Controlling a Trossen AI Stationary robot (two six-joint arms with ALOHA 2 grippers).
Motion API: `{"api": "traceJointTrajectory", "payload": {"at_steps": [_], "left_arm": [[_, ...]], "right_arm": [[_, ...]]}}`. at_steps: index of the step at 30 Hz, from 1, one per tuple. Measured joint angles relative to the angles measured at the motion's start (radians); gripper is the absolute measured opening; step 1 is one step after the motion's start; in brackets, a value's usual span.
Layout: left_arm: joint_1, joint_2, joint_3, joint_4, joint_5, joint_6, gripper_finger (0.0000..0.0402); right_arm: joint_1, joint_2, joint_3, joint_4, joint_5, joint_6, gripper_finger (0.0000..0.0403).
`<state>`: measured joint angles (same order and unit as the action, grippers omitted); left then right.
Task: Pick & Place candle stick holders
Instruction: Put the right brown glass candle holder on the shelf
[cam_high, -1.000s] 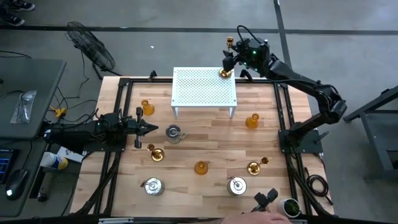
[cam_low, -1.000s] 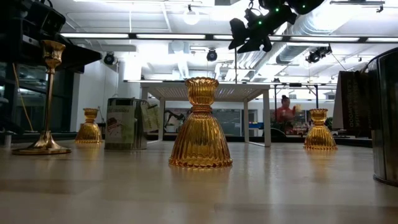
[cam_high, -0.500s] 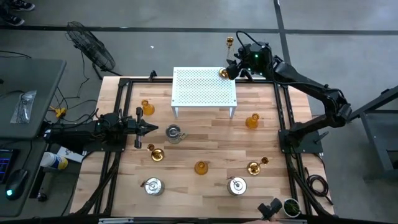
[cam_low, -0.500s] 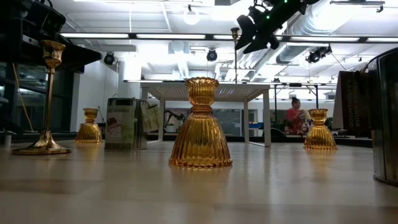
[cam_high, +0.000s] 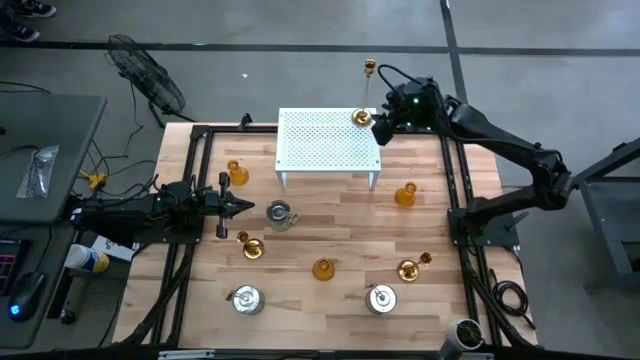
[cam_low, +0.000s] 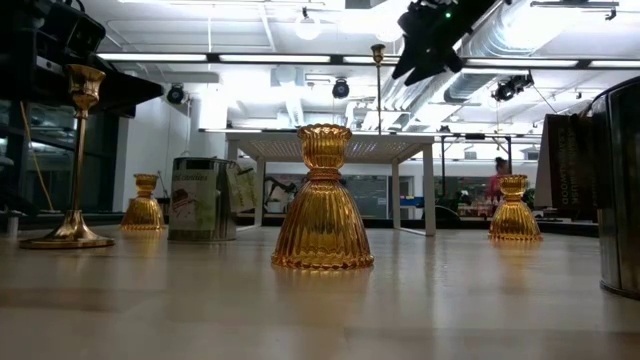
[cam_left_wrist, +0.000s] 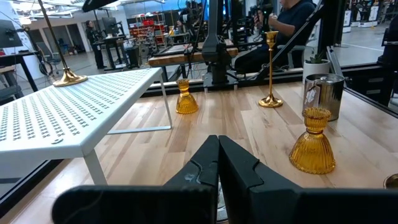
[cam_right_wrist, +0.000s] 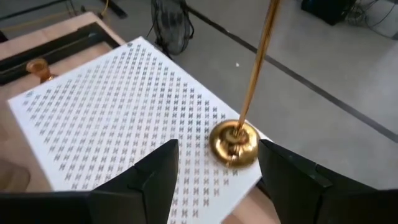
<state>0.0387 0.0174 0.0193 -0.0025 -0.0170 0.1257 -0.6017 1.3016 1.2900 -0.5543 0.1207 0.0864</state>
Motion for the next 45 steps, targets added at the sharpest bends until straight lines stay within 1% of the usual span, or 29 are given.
{"api": "traceJointTrajectory", "payload": {"at_steps": [12,18,20,25,29,33,37,42,45], "left_arm": [[0.000,0.000,0.000,0.000,0.000,0.000,0.0000],[0.000,0.000,0.000,0.000,0.000,0.000,0.0000],[0.000,0.000,0.000,0.000,0.000,0.000,0.0000],[0.000,0.000,0.000,0.000,0.000,0.000,0.0000],[0.000,0.000,0.000,0.000,0.000,0.000,0.0000],[0.000,0.000,0.000,0.000,0.000,0.000,0.0000],[0.000,0.000,0.000,0.000,0.000,0.000,0.0000],[0.000,0.000,0.000,0.000,0.000,0.000,0.0000],[0.000,0.000,0.000,0.000,0.000,0.000,0.0000]], "right_arm": [[0.082,-0.207,-0.215,0.024,-0.008,-0.004,0.0212],[0.099,-0.306,-0.286,-0.002,-0.039,0.002,0.0212],[0.101,-0.324,-0.302,-0.034,-0.042,0.036,0.0212],[0.096,-0.328,-0.311,-0.176,-0.019,0.219,0.0212],[0.095,-0.328,-0.311,-0.328,0.008,0.369,0.0212],[0.095,-0.311,-0.310,-0.480,0.013,0.433,0.0212],[0.095,-0.284,-0.310,-0.578,-0.008,0.441,0.0212],[0.096,-0.252,-0.310,-0.597,-0.071,0.441,0.0212],[0.096,-0.228,-0.324,-0.592,-0.067,0.442,0.0212]]}}
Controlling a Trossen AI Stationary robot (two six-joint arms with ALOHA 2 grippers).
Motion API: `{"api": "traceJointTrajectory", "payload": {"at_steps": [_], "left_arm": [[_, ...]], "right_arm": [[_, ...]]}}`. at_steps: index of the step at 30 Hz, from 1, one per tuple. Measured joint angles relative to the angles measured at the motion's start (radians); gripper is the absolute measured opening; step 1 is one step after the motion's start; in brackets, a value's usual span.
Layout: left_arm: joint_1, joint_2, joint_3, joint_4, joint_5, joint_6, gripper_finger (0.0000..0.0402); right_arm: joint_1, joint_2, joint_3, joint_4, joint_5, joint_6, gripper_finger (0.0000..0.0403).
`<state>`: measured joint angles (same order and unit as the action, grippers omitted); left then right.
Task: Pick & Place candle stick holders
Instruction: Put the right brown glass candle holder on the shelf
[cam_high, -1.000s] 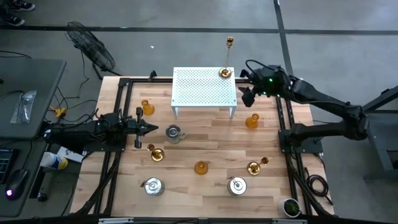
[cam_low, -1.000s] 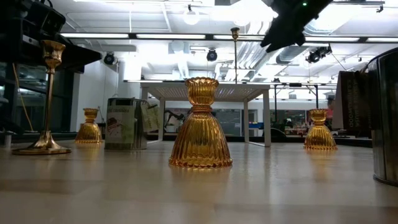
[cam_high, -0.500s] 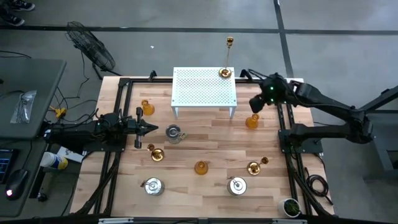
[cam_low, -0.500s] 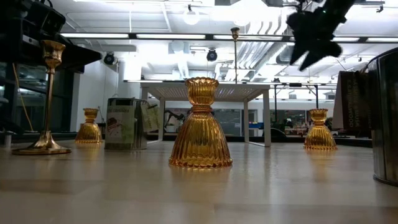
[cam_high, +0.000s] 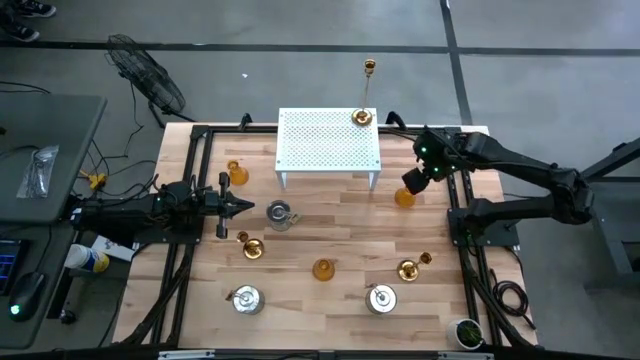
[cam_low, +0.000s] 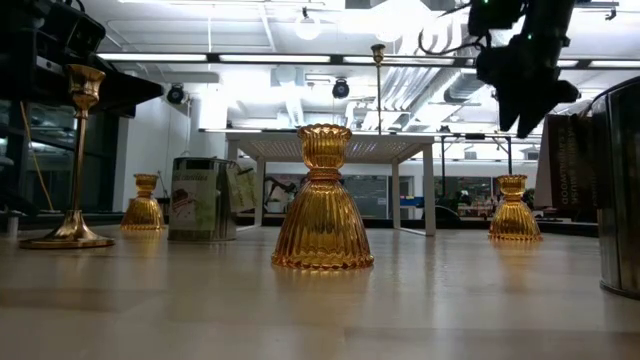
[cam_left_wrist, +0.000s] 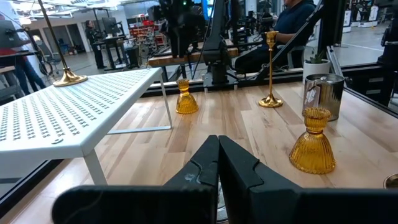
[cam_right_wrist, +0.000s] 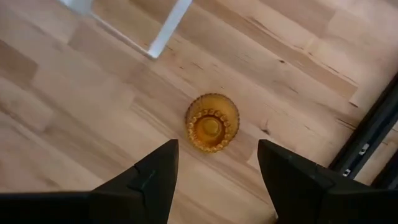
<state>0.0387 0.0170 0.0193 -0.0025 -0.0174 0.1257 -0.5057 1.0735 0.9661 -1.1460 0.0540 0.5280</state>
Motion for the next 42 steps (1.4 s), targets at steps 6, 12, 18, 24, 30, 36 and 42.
{"api": "traceJointTrajectory", "payload": {"at_steps": [6,12,18,24,30,36,42], "left_arm": [[0.000,0.000,0.000,0.000,0.000,0.000,0.0000],[0.000,0.000,0.000,0.000,0.000,0.000,0.0000],[0.000,0.000,0.000,0.000,0.000,0.000,0.0000],[0.000,0.000,0.000,0.000,0.000,0.000,0.0000],[0.000,0.000,0.000,0.000,0.000,0.000,0.0000],[0.000,0.000,0.000,0.000,0.000,0.000,0.0000],[0.000,0.000,0.000,0.000,0.000,0.000,0.0000]], "right_arm": [[0.011,0.009,-0.095,0.083,0.035,0.018,0.0212],[0.040,0.009,-0.123,0.146,0.014,0.018,0.0214],[0.041,0.027,-0.149,0.160,-0.005,0.008,0.0257],[0.040,0.075,-0.160,0.186,0.032,0.026,0.0306],[0.038,0.127,-0.160,0.190,0.022,0.025,0.0311],[0.034,0.159,-0.160,0.201,-0.009,0.018,0.0297],[0.034,0.160,-0.160,0.198,-0.009,0.018,0.0275]]}}
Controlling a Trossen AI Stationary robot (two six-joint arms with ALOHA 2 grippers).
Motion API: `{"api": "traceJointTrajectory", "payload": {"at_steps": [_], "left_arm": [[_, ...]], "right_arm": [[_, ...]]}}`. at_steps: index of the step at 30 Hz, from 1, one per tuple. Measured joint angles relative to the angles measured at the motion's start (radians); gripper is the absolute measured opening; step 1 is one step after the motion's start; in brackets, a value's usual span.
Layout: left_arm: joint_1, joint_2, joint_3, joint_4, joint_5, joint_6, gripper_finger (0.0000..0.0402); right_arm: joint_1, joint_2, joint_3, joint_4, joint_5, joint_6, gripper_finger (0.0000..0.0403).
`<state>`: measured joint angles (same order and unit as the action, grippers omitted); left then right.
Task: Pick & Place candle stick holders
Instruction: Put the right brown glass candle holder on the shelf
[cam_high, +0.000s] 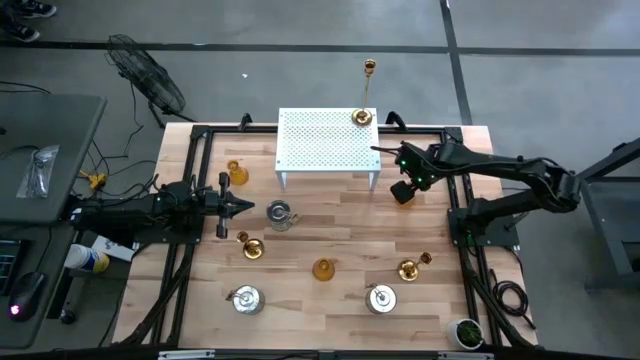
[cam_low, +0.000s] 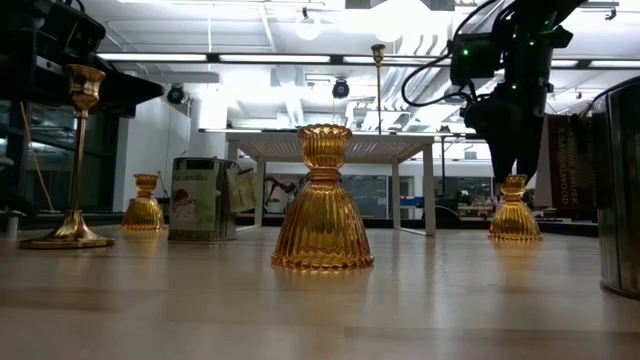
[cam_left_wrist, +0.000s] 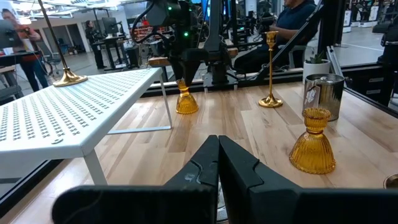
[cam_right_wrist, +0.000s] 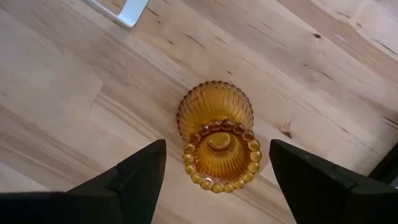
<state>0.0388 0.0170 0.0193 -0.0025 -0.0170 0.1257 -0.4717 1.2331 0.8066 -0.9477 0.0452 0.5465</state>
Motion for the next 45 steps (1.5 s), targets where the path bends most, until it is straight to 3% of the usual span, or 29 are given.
{"api": "traceJointTrajectory", "payload": {"at_steps": [11,45], "left_arm": [[0.000,0.000,0.000,0.000,0.000,0.000,0.0000],[0.000,0.000,0.000,0.000,0.000,0.000,0.0000]], "right_arm": [[0.000,0.000,0.000,-0.016,0.001,-0.001,0.0244],[0.000,0.036,0.000,0.009,0.008,-0.008,0.0242]]}}
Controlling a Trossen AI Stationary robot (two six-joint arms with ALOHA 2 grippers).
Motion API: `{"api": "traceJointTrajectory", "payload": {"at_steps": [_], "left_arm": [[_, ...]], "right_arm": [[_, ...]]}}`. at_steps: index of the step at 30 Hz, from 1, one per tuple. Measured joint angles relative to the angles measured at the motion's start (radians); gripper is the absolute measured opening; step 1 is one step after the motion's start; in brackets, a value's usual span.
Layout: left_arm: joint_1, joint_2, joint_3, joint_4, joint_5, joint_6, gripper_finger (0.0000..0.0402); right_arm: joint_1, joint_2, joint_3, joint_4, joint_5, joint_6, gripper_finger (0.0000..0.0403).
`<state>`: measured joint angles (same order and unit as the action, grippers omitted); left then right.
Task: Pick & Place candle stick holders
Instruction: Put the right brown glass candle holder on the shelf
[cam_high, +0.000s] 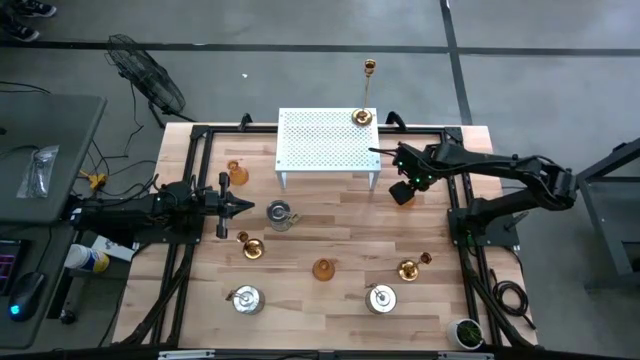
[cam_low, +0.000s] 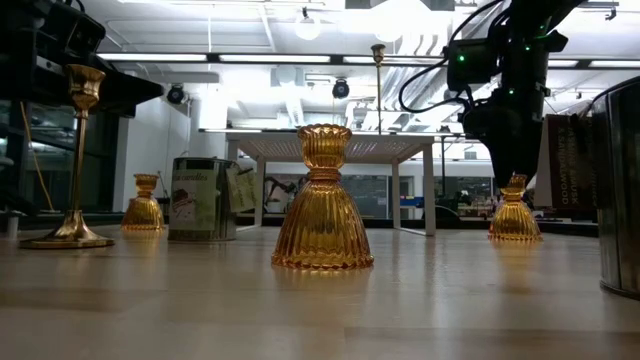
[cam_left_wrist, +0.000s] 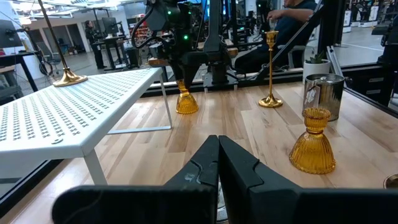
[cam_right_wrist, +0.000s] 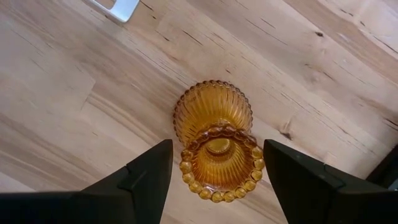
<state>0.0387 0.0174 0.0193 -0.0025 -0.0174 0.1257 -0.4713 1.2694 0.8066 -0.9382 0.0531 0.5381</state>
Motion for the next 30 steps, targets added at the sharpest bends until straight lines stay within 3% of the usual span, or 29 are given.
{"api": "traceJointTrajectory", "payload": {"at_steps": [4,14,30], "left_arm": [[0.000,0.000,0.000,0.000,0.000,0.000,0.0000],[0.000,0.000,0.000,0.000,0.000,0.000,0.0000],[0.000,0.000,0.000,0.000,0.000,0.000,0.0000]], "right_arm": [[0.000,0.000,0.000,0.000,0.000,0.000,0.0235],[0.000,0.000,0.000,0.000,0.000,0.000,0.0167],[0.000,-0.067,0.000,-0.046,-0.008,-0.012,0.0166]]}}
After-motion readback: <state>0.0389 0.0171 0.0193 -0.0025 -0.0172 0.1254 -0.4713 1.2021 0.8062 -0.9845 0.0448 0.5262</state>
